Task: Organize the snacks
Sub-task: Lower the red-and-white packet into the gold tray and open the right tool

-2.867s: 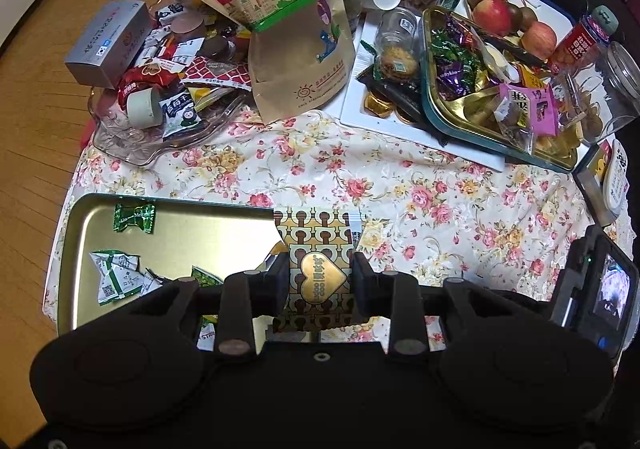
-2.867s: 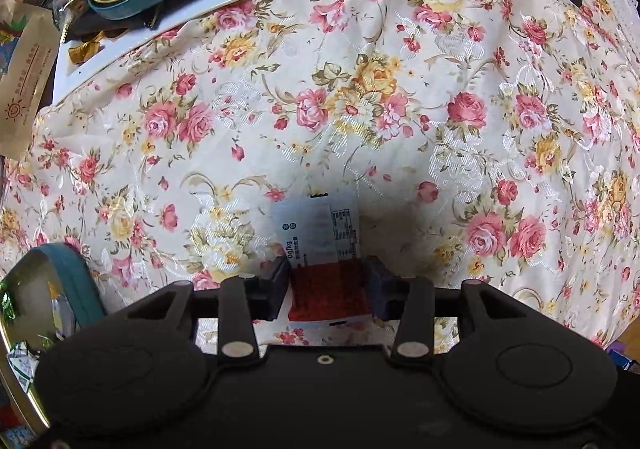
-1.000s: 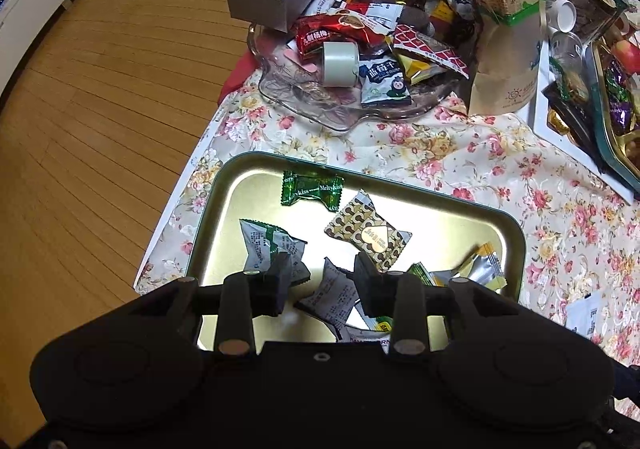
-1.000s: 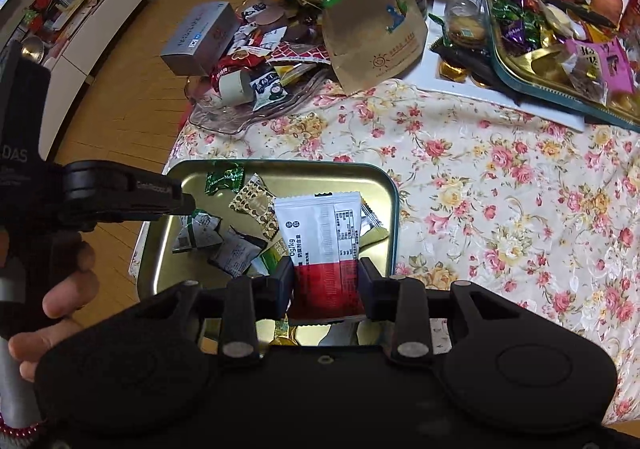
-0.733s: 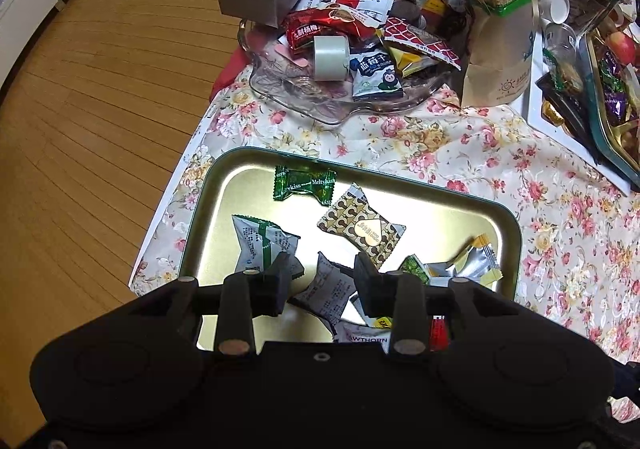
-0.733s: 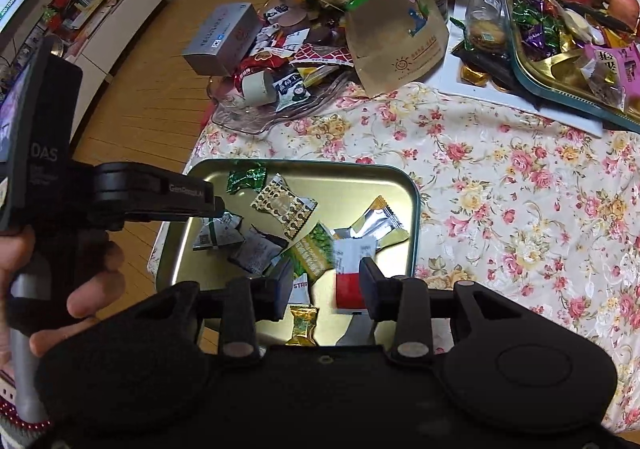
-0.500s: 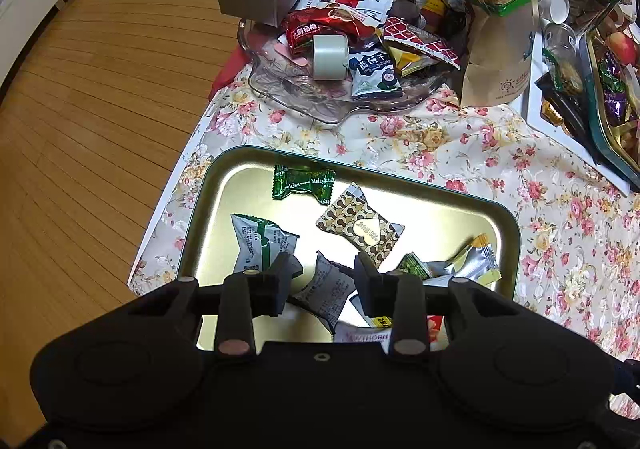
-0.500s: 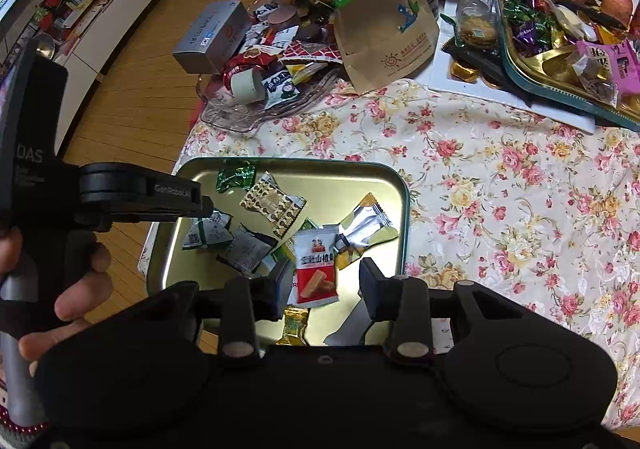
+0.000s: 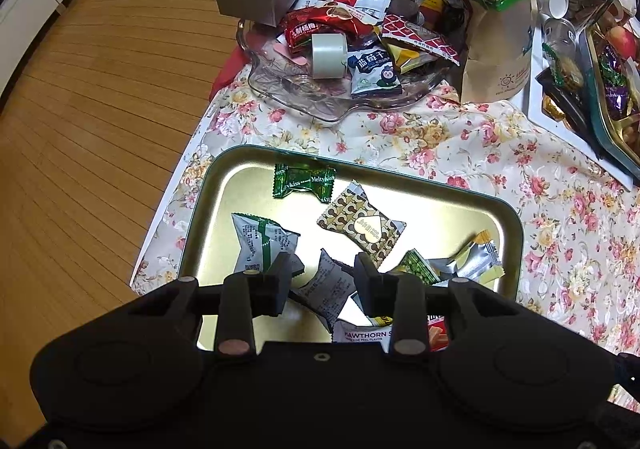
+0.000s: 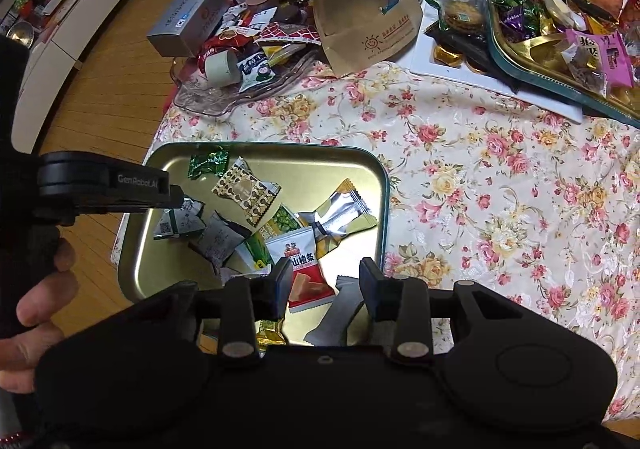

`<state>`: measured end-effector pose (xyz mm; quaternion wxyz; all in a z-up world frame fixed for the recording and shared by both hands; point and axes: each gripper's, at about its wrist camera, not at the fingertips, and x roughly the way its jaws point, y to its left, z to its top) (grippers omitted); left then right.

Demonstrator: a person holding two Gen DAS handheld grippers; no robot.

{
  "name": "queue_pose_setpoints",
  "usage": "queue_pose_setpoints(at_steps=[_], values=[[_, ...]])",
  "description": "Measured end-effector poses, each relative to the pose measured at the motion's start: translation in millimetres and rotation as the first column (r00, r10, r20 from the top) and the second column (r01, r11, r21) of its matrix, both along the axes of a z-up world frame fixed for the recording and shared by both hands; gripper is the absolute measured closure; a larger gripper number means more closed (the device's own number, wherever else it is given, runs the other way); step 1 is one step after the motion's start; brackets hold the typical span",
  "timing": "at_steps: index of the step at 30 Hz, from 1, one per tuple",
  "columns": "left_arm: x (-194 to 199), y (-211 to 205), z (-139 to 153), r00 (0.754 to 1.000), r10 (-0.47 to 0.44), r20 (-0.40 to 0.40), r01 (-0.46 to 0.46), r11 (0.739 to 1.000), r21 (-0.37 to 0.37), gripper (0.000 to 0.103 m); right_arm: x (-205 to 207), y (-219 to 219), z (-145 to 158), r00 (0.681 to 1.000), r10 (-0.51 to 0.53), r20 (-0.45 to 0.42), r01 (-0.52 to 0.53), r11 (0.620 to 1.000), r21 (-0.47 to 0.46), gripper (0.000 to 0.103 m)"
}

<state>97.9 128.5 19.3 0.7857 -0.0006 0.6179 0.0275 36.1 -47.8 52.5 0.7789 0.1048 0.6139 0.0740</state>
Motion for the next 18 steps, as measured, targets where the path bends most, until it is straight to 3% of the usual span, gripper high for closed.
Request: queue_pose_setpoints(at_steps=[18], values=[[-14.1, -11.0, 12.6, 0.998, -0.012, 0.054, 0.012, 1.0, 0.013, 0.058, -2.3, -4.0, -4.5, 1.0, -0.008, -0.011, 0.007, 0.999, -0.034, 0.064]])
